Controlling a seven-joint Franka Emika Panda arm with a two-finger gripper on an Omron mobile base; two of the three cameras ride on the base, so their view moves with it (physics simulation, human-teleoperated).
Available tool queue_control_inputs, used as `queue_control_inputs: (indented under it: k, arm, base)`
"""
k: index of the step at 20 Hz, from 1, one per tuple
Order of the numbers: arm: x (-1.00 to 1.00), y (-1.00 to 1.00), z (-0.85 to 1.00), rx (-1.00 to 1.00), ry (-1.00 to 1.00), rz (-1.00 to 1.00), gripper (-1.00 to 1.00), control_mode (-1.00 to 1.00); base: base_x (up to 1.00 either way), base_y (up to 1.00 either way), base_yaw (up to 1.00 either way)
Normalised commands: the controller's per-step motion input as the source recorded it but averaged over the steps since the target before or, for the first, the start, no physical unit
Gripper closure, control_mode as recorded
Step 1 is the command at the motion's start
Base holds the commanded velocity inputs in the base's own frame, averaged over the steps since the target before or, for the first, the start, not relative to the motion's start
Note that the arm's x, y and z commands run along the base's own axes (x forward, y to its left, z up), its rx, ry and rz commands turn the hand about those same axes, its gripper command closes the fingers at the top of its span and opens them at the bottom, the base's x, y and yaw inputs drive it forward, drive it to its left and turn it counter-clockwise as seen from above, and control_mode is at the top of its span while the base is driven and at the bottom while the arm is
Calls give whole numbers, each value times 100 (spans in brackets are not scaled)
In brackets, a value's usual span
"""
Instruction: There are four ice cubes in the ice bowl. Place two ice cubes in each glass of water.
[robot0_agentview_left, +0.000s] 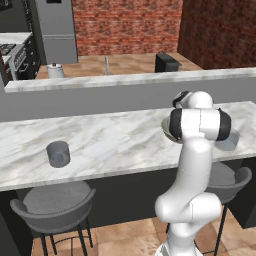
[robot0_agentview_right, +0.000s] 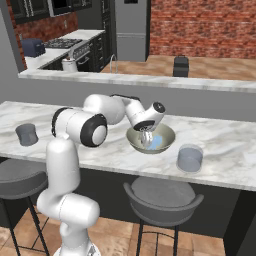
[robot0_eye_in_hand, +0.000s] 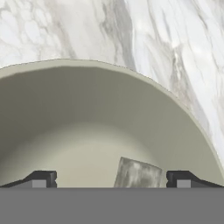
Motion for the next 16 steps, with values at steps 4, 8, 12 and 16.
queue_control_inputs:
  k: [4,8,12,16]
  arm:
    - [22,0,-16,0,0,0,-100,-100]
    - [30,0,-11,0,0,0,-100,-100]
    - [27,0,-10,0,0,0,-100,-100]
    - [17,0,-13,0,0,-1,-100,-100]
  base:
    - [0,0,0]
    - [0,0,0]
    - [0,0,0]
    - [0,0,0]
